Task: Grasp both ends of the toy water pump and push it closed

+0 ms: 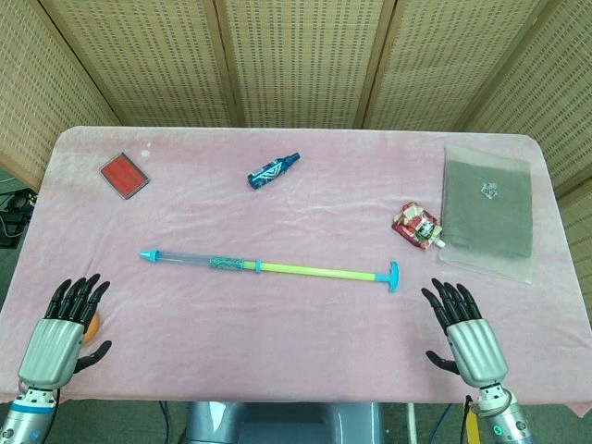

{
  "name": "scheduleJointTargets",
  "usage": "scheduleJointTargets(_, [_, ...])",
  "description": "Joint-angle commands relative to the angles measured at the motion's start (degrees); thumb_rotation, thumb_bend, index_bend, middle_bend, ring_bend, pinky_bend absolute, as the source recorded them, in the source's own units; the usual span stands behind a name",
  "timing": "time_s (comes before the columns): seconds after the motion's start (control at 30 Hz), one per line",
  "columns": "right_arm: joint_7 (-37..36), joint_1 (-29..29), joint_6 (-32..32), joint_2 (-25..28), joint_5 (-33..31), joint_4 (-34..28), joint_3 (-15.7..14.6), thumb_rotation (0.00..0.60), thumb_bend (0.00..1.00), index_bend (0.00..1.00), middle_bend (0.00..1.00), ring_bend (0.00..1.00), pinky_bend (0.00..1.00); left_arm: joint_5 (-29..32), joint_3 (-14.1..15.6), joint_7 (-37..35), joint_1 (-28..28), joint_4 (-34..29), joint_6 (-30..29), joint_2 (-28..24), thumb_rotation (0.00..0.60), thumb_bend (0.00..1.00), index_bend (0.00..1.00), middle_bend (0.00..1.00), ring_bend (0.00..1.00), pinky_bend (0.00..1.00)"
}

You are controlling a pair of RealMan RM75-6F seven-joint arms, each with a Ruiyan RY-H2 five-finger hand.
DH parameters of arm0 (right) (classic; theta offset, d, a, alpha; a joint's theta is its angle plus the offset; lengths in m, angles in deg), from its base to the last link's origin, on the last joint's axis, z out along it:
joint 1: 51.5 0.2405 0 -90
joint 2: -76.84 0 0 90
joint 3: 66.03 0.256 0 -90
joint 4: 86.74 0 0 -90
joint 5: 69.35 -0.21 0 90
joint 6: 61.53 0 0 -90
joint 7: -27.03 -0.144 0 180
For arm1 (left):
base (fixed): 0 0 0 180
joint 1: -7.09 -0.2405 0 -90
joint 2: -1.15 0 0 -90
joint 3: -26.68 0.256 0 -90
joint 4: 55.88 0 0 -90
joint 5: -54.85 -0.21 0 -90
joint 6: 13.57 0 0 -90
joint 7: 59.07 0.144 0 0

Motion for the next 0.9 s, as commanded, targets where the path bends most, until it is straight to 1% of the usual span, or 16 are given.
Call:
scheduleJointTargets(0.03, [0.23,-0.13,-0.42,-0.20,0.03,0.14,0.20,0.600,0.22,0.02,0.00,0.00,0.00,-0.07,-0.19,0.08,-0.10,0.09,0.16,0.09,0.600,0.20,0.00,0.00,0.00,0.00])
scheduleJointTargets(0.63, [0.81,-0.73,-2.43,-0.75,0.18,-0.04,1.11,0.600,0.22,0.02,0.00,0.00,0.00,-0.46,-1.25,-0.47,-0.63,0.26,0.95,-0.02,0.600,0.20,0.00,0.00,0.00,0.00])
scheduleJointTargets(0.7, [0.73,-0.74,-2.52,-0.98,0.11,-0.15,1.48,0.600,0.22,0.03,0.00,0.00,0.02,-0.21,-1.45,-0.69,-0.70,0.34,1.11,-0.07,0.600,0.20,0.00,0.00,0.00,0.00])
scheduleJointTargets(0.73, [0.65,-0.74,-2.47,-1.15,0.14,-0.18,1.70,0.600,0.22,0.04,0.00,0.00,0.04,-0.06,-1.57,-0.79,-0.74,0.37,1.17,-0.10,0.600,0.20,0.00,0.00,0.00,0.00])
scheduleJointTargets(0.8, [0.67,-0.60,-2.46,-1.69,-0.01,-0.30,2.37,0.600,0.22,0.09,0.04,0.02,0.12,0.25,-1.78,-0.95,-0.80,0.47,1.30,-0.15,0.600,0.20,0.00,0.00,0.00,0.00])
scheduleJointTargets(0.83, [0.92,-0.37,-2.69,-1.98,-0.21,-0.50,2.84,0.600,0.22,0.12,0.10,0.07,0.19,0.39,-1.91,-0.99,-0.82,0.51,1.36,-0.17,0.600,0.20,0.00,0.00,0.00,0.00])
scheduleJointTargets(0.87, [1.37,0.16,-3.12,-2.35,-0.42,-0.83,3.61,0.600,0.22,0.14,0.19,0.15,0.27,0.52,-2.03,-1.02,-0.84,0.54,1.42,-0.16,0.600,0.20,0.00,0.00,0.00,0.00])
scheduleJointTargets(0.9, [1.84,0.83,-3.58,-2.85,-0.64,-1.11,4.55,0.600,0.22,0.15,0.24,0.21,0.31,0.62,-2.12,-1.04,-0.86,0.55,1.47,-0.15,0.600,0.20,0.00,0.00,0.00,0.00])
